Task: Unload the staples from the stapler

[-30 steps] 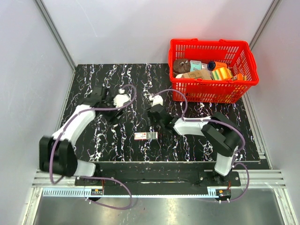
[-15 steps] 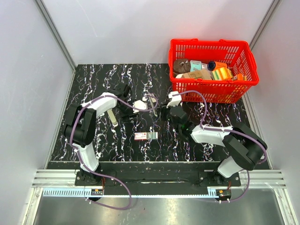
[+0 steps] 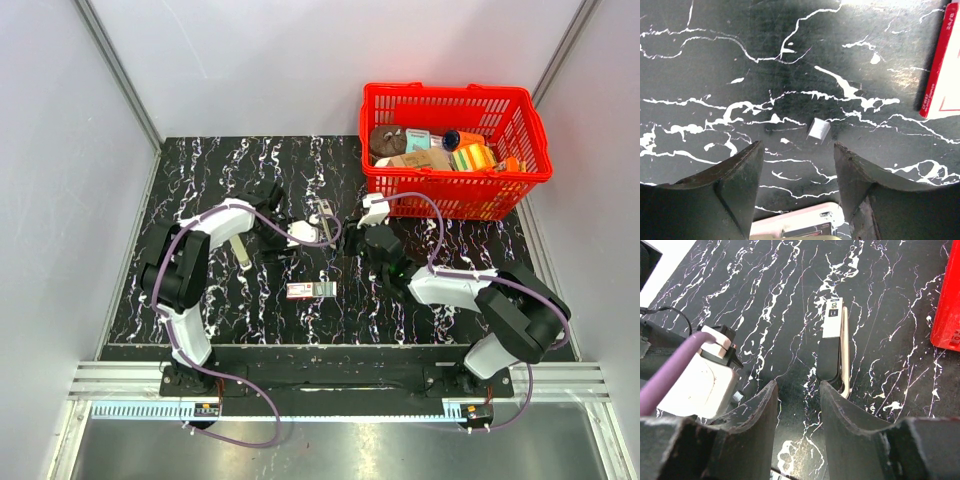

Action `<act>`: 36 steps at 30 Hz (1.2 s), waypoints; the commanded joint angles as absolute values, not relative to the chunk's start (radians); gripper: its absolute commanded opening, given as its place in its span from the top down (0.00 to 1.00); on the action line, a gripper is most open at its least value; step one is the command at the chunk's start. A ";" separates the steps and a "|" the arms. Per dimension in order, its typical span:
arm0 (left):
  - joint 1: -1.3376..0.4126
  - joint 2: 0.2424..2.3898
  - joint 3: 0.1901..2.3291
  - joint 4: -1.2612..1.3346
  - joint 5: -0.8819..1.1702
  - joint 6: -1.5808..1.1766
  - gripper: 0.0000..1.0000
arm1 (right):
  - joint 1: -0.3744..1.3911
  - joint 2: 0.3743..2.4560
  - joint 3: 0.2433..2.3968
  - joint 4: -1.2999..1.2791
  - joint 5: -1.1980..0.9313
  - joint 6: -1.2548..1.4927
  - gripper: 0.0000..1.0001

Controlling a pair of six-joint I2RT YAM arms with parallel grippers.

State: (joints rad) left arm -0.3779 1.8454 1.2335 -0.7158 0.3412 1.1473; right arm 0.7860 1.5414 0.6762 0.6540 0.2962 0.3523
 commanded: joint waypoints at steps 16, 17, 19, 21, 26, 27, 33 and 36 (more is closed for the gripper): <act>-0.437 1.893 1.218 -0.670 0.307 1.180 0.47 | 0.742 1.364 0.584 0.712 0.365 0.359 0.57; -0.437 1.888 1.213 -0.670 0.305 1.178 0.49 | 0.742 1.361 0.583 0.712 0.368 0.359 0.57; -0.437 1.884 1.207 -0.669 0.302 1.177 0.52 | 0.739 1.358 0.581 0.712 0.368 0.360 0.57; -0.439 1.882 1.201 -0.661 0.287 1.170 0.57 | 0.739 1.356 0.580 0.712 0.370 0.359 0.58; -0.446 1.887 1.181 -0.638 0.261 1.154 0.63 | 0.739 1.356 0.580 0.710 0.377 0.357 0.60; -0.448 1.887 1.177 -0.632 0.262 1.152 0.64 | 0.738 1.356 0.580 0.710 0.379 0.357 0.60; -0.466 1.896 1.158 -0.600 0.226 1.137 0.73 | 0.738 1.354 0.580 0.707 0.384 0.357 0.62; -0.468 1.902 1.163 -0.598 0.215 1.120 0.82 | 0.736 1.355 0.580 0.706 0.385 0.359 0.63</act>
